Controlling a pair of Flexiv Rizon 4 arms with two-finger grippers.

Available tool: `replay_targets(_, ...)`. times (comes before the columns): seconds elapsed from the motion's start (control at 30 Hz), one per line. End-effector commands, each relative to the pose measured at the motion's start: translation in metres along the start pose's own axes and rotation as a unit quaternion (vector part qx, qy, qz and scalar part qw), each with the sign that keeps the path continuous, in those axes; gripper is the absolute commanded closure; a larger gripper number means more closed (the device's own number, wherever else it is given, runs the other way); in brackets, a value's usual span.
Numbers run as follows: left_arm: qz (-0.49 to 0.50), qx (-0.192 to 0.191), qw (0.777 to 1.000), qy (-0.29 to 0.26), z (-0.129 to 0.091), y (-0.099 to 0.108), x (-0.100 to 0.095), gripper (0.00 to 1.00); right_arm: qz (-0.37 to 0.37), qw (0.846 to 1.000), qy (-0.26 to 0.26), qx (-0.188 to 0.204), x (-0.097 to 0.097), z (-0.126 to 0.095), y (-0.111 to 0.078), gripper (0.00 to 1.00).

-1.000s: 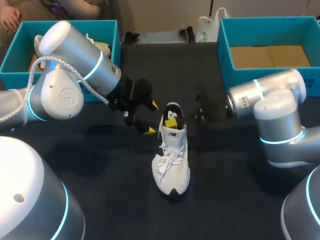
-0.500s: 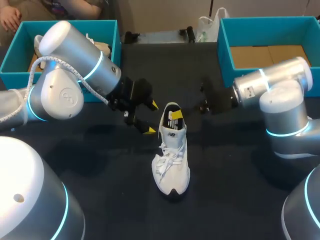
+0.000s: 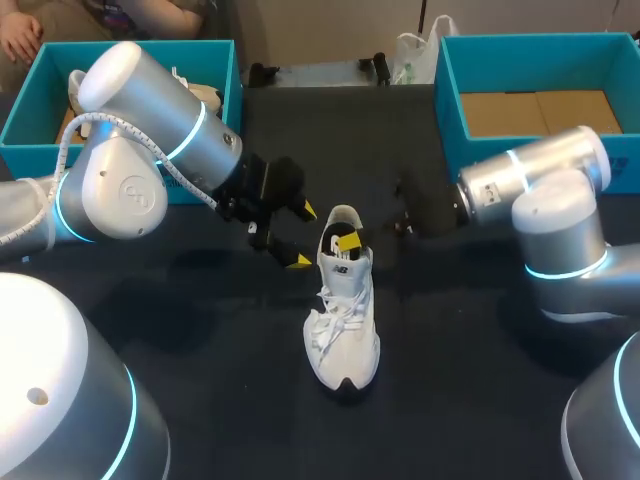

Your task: Take the shoe out of the shoebox, open the shoe tongue, remove and reinsert the insole, then place the shoe into the shoebox

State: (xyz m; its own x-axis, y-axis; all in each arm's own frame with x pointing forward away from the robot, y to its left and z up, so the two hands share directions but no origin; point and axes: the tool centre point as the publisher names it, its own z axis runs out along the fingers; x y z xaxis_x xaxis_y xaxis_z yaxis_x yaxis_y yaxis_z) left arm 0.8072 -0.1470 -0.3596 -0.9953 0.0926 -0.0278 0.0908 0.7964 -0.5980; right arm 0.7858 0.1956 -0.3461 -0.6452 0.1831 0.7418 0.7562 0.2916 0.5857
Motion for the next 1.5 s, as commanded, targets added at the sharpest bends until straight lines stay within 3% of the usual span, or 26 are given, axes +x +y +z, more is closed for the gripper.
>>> replay_targets(0.03,0.000,-0.002,1.000,0.001,0.000,0.000,-0.001,0.00,0.000,1.000,-0.006,-0.002,0.003,0.002,-0.001,0.97)
replay_targets(0.13,0.000,-0.002,1.000,0.001,0.000,0.000,-0.001,0.00,-0.006,1.000,-0.009,-0.002,0.004,0.000,0.003,0.82)
replay_targets(0.27,0.000,-0.002,1.000,0.001,0.000,0.000,-0.001,0.00,-0.015,1.000,-0.012,0.000,0.006,-0.001,0.008,0.78)
replay_targets(0.5,0.000,-0.002,1.000,0.001,0.000,0.000,-0.001,0.00,-0.029,0.999,-0.017,0.002,0.011,-0.002,0.015,0.62)
replay_targets(1.1,0.000,-0.002,1.000,0.001,0.000,0.000,-0.001,0.00,-0.073,0.997,-0.016,0.011,0.021,-0.001,0.045,0.61)
replay_targets(1.5,0.000,-0.002,1.000,0.001,0.000,0.000,-0.001,0.00,-0.097,0.994,-0.052,-0.003,0.027,-0.031,0.069,0.60)
